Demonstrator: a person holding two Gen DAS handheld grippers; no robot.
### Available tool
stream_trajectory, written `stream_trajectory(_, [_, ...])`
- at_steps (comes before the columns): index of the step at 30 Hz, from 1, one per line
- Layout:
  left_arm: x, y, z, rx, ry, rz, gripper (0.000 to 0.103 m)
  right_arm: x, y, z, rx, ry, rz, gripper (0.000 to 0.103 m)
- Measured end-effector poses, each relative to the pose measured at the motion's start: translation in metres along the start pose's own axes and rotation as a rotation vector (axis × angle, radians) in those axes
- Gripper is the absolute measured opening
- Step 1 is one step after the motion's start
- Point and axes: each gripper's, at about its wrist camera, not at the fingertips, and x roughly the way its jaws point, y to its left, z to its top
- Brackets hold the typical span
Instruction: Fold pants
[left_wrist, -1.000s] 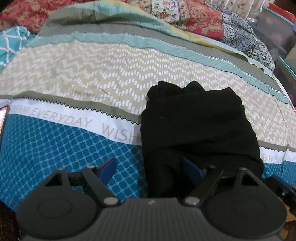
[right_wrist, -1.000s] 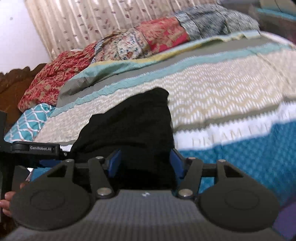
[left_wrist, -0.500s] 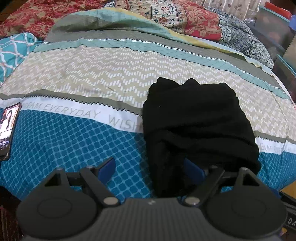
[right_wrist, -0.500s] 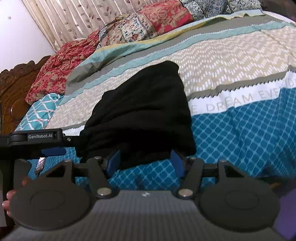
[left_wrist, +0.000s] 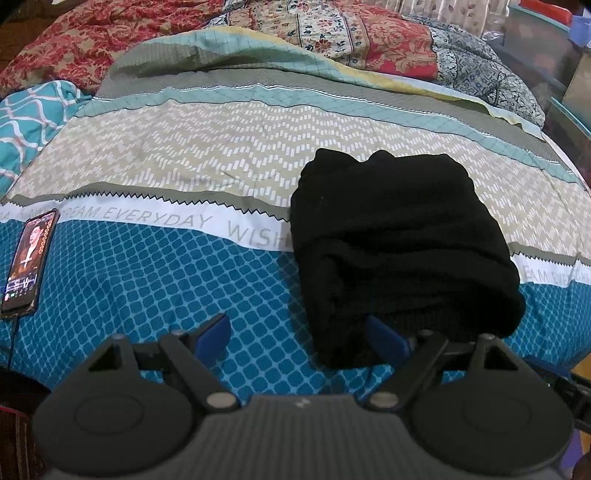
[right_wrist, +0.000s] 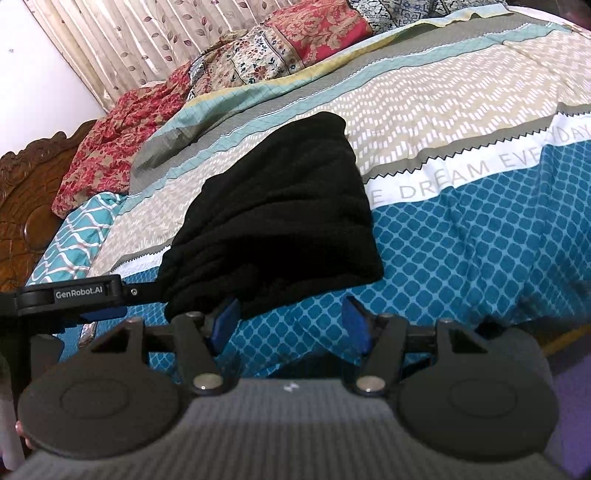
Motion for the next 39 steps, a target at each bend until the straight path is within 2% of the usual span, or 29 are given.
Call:
stream_trajectory(13, [-0.005,-0.001,-0.008,0.008,0.000,0.017,0.093,-0.006,-0.002,-0.006,0.029,-0.015,-0.011,0.066])
stream_trajectory(19, [-0.006,0.001,-0.011,0.012,0.002,0.026,0.103,-0.008,-0.002,-0.007,0.031,-0.019,-0.013,0.067])
stream_trajectory(29, [-0.016,-0.006,-0.019,0.088,-0.042,0.056,0.103,-0.008,0.003,-0.012,0.045,-0.014,-0.018,0.067])
stream_trajectory(36, [-0.014,0.002,-0.022,0.046,-0.022,0.040,0.103,-0.009,0.004,-0.016,0.059,-0.010,-0.025,0.067])
stream_trajectory(39, [-0.009,0.007,-0.024,0.016,0.022,0.040,0.103,-0.010,0.005,-0.017,0.061,-0.008,-0.027,0.067])
